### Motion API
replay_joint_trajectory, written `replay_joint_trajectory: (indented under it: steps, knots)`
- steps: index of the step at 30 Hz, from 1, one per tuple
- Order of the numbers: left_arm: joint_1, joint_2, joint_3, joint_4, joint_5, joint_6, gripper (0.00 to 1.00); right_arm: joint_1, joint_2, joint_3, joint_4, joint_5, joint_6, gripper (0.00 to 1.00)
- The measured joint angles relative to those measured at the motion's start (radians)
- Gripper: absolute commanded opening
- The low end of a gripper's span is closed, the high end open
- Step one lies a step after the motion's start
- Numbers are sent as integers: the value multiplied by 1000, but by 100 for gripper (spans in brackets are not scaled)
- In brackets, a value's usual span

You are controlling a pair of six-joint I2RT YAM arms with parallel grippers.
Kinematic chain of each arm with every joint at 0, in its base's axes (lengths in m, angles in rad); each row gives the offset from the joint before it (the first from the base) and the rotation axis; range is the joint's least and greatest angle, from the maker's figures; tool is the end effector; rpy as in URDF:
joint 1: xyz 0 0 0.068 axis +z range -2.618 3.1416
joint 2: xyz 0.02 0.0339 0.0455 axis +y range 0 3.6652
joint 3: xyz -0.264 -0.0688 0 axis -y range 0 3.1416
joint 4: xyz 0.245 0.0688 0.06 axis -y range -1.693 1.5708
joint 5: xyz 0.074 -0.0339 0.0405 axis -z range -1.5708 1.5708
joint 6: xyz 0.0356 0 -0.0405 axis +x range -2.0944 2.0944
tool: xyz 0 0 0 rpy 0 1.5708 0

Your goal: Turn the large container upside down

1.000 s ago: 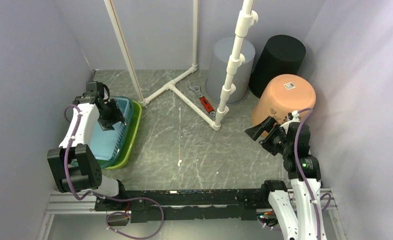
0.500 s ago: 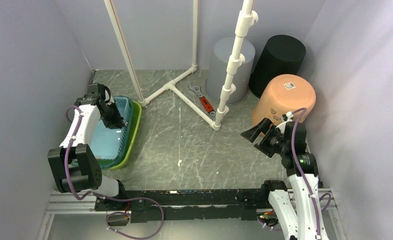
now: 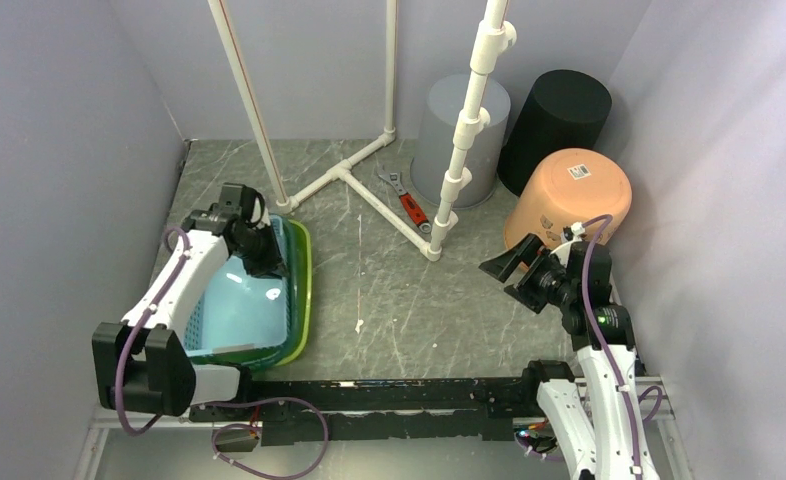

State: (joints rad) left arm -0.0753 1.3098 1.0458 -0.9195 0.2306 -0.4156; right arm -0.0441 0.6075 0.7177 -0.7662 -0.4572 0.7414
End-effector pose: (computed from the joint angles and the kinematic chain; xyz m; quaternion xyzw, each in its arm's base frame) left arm 0.2438 -0.0266 0.2619 -0.1432 0.9645 -0.1560 0.1580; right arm 0.1247 0.0102 0.2862 0.2420 0.8456 0.3380 0.3348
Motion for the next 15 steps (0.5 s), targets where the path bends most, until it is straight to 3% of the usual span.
replay_joint_trajectory:
  steps: [8, 15]
  knots:
    - [-221, -35, -10, -1, 11, -124, 3, 0, -8, 0, 15, -30, 11, 100]
    - [-370, 33, 57, 28, 15, -206, 3, 0, -23, 0, 20, -75, 19, 99]
